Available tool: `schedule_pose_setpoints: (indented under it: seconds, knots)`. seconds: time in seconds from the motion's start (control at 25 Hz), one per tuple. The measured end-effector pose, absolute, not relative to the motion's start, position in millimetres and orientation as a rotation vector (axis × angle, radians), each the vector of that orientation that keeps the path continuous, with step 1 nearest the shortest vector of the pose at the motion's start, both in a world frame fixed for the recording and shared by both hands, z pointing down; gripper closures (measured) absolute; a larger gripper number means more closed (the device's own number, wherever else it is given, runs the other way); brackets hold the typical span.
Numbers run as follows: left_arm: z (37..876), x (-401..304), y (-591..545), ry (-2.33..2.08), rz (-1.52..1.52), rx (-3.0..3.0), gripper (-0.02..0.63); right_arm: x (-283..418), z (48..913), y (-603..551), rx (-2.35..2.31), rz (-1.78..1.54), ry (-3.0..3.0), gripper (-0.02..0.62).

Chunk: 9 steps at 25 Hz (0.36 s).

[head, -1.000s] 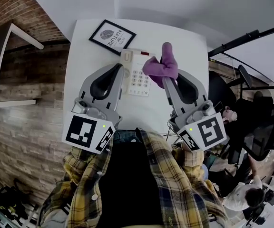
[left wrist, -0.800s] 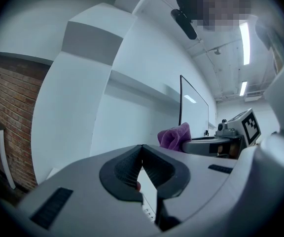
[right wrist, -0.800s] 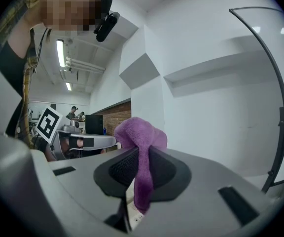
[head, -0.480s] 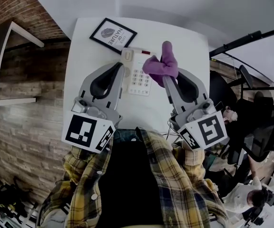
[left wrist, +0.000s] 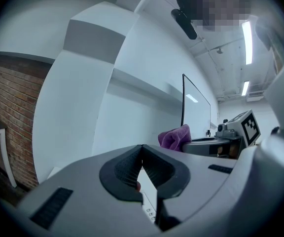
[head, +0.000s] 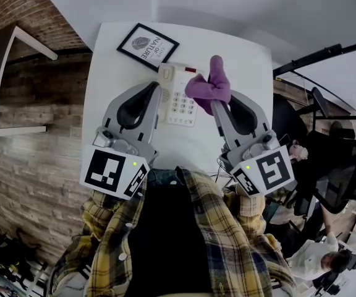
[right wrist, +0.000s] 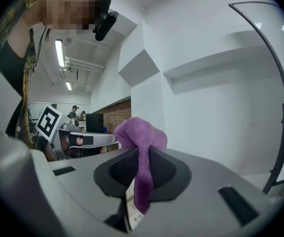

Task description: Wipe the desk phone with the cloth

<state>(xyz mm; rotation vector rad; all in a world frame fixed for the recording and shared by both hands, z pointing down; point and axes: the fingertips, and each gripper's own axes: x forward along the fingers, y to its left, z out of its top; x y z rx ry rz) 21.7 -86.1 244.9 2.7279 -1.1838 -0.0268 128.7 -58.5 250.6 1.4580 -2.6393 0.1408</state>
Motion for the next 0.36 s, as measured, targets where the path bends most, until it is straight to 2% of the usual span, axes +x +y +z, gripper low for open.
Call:
schedule_pose_setpoints:
  seconds: [0.36]
  knots:
    - [242.2,20.2,-88.2,-1.172,-0.055,2.715,0.592,131.6,254.0,-62.0,1.466,0.150,-2.623,0.535]
